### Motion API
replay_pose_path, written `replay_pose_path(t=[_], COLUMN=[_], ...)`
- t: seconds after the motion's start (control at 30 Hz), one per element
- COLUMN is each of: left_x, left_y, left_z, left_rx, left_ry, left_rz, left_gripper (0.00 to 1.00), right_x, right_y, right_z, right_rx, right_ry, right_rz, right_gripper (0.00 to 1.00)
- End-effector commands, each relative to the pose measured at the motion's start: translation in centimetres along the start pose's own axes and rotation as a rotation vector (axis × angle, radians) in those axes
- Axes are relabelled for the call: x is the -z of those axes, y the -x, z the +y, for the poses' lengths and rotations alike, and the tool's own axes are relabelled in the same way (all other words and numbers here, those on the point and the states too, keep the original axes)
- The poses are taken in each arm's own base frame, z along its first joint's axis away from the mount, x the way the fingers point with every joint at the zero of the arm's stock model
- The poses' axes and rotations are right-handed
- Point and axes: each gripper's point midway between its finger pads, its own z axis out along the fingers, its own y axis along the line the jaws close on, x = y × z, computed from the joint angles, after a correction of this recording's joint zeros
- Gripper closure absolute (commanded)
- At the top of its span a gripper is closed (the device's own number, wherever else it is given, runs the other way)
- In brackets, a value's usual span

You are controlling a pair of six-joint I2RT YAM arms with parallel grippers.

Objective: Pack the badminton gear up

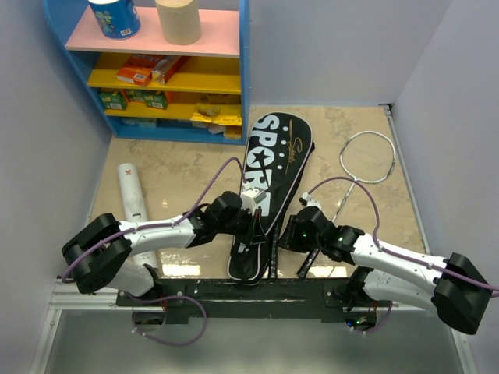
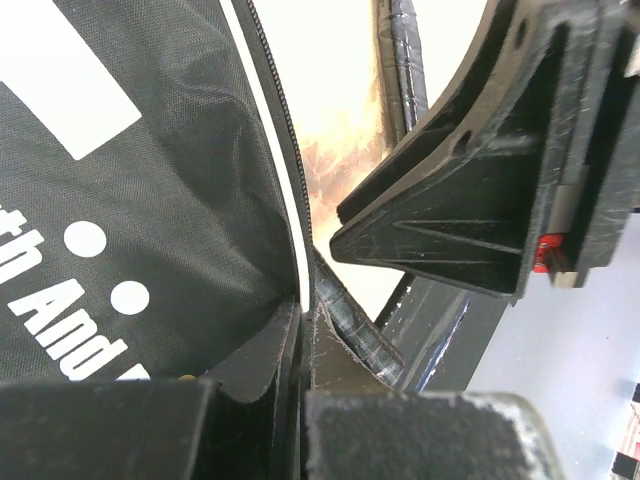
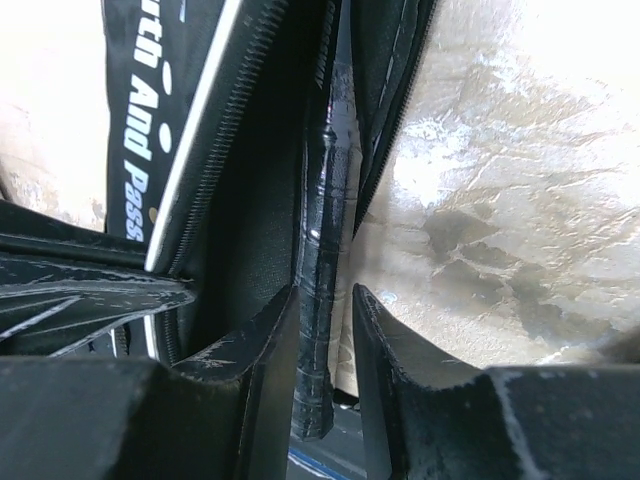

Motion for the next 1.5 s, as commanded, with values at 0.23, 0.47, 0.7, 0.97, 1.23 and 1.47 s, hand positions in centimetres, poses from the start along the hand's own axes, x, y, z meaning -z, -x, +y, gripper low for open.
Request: replay_pose_path(t=[0.23,0.47,0.7,0.97,1.23,1.47], left_x=[0.1,-0.3,-1.0,-0.8,0.2,0.3], left_y=[1.4,0.3,-2.3,-2.5,-1.1,-1.6], left_z=[-2.1,-1.4,0.0,-0.8,-2.0,-1.9], left_rx=[-0.026,-0.024,-0.003,0.004,-0.025,-0.018], left_ry=[-0.096,-0.104,-0.108,-0.173,-0.19,-0.198], left_rz=[-0.048,-0.046,-0.012,-0.027,-0.059,-0.053], left_gripper=[1.0,1.0,1.0,1.0,1.0,1.0], right_x=[-1.6,-2.2,-2.3,-3.3,-3.4,-2.9], right_y=[-1.2,-1.6,-1.4,-1.5,-1.2,-0.3], right_z=[1.5,2.2,2.3,2.8,3.4,3.2], right_rx=[-0.075,-0.097,-0.112,-0.14,-0.174,-0.273], right_ry=[0.142,0.189,0.197,0.22,0.247,0.27], right_rz=[0.02,0.035,0.023,0.025,0.005,-0.062], right_gripper=[0.68,0.68,0.69,0.7,0.73,0.75])
